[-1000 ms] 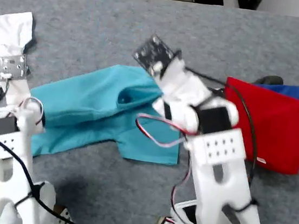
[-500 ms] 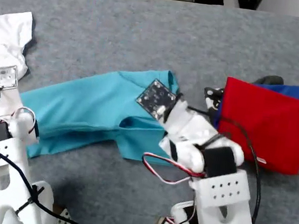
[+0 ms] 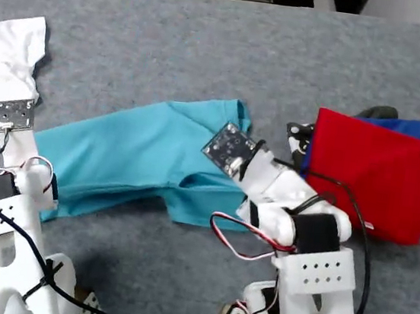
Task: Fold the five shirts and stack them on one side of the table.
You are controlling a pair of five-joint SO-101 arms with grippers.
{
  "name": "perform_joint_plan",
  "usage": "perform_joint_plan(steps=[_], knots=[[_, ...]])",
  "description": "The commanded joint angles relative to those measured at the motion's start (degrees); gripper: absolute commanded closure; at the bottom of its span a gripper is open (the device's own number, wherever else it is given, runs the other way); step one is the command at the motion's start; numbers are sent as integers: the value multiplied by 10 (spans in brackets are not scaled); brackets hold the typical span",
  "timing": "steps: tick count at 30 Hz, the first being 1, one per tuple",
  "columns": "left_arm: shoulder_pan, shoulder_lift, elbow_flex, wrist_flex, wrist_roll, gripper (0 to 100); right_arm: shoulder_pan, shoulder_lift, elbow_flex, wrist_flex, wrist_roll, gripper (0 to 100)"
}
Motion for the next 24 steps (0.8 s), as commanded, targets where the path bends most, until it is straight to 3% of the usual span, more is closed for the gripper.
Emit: perform_joint_plan(steps=[1,5,10,16,18,21,22,24], knots=[[1,-10,-6,-1,-1,982,-23,-28,9,26,33,990],[-1,-10,-7,4,-1,965,-33,-66,28,33,46,856],[-41,-11,-22,5,28,791,-32,-99,18,57,57,651],[-113,-11,-105,5,40,772,-32,-93,-30,56,54,669],[-118,-7,-148,18,44,794,-32,-66,-41,25,52,769],[-100,-4,-215,42,91,944,-32,5,-61,-47,20,992],[-85,-4,-226,40,101,988,-32,36,-73,-72,11,989],[-50,-3,-229,39,124,961,-32,109,-105,-114,-12,929]])
